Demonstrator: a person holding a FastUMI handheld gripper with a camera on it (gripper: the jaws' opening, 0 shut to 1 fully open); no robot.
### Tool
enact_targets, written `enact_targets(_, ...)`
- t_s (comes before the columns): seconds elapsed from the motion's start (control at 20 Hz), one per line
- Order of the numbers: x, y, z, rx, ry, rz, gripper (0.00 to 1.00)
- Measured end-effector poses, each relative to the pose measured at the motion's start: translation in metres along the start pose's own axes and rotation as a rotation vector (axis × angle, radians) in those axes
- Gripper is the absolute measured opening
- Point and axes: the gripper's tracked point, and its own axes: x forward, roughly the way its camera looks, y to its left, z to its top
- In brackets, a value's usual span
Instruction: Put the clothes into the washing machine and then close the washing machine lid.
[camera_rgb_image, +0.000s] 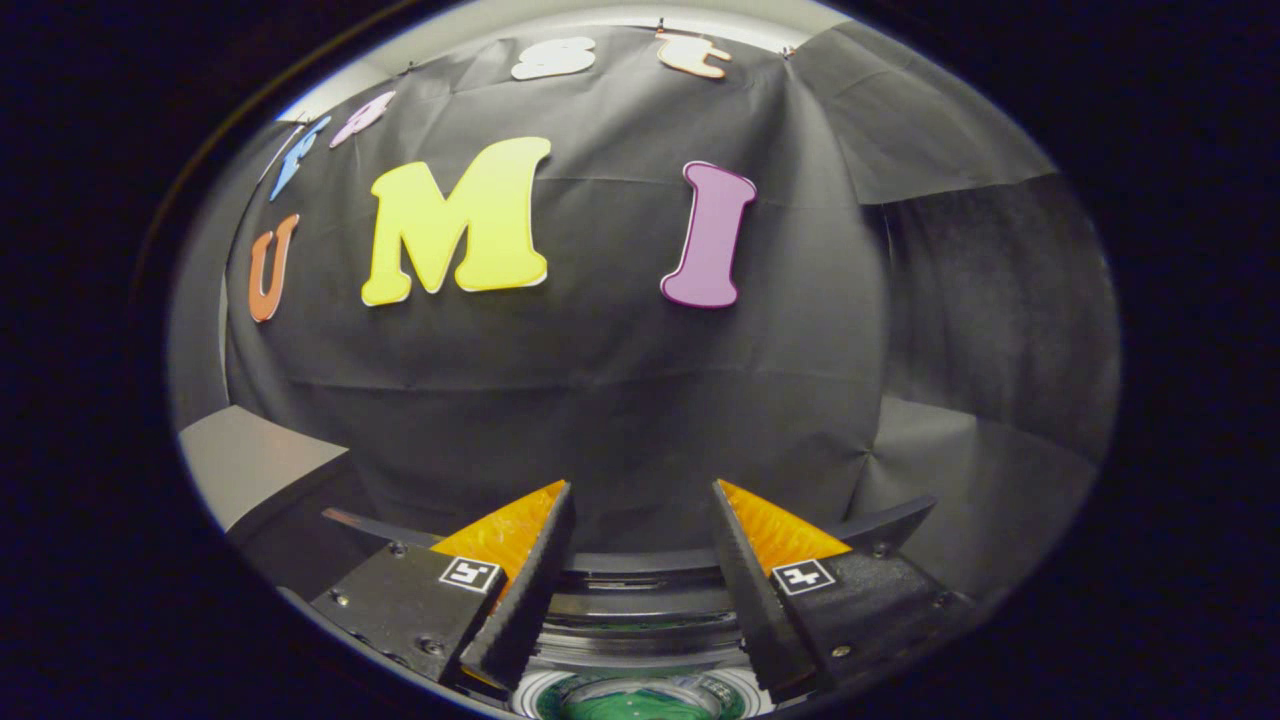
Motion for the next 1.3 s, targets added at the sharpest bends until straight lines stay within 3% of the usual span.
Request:
enact_targets(0.6, -0.041, -0.003, -0.017, 0.003, -0.044, 0.001, 0.84)
enact_targets(1.3, -0.097, -0.007, -0.058, -0.003, 0.063, 0.013, 0.85)
